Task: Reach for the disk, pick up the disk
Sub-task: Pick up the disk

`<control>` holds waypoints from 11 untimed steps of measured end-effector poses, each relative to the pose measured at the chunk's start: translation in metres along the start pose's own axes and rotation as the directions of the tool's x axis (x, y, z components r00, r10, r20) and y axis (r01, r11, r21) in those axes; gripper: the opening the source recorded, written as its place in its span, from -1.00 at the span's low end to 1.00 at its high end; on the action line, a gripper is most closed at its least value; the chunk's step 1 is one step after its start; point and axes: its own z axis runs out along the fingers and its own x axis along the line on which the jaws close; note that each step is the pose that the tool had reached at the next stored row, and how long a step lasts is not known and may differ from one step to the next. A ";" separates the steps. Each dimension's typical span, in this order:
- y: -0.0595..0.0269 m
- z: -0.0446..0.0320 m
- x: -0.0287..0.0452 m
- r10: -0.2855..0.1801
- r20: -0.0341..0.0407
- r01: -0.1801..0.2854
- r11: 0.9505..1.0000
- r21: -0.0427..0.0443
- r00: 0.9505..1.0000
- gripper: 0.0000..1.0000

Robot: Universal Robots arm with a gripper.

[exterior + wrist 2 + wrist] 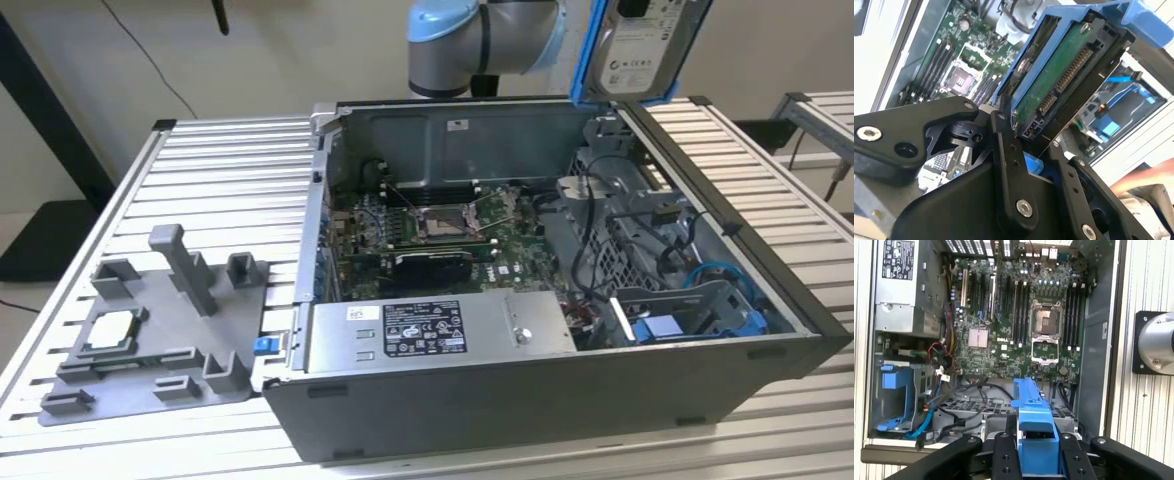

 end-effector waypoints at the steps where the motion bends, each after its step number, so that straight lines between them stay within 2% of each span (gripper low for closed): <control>1: -0.0039 -0.0001 0.0002 0.000 0.000 0.000 1.000 0.000 1.000 -1.00; 3: -0.0093 -0.0003 0.0004 0.000 0.000 0.000 1.000 0.000 1.000 -1.00; 11: -0.0102 -0.0003 0.0004 0.000 -0.001 0.000 1.000 -0.002 1.000 -1.00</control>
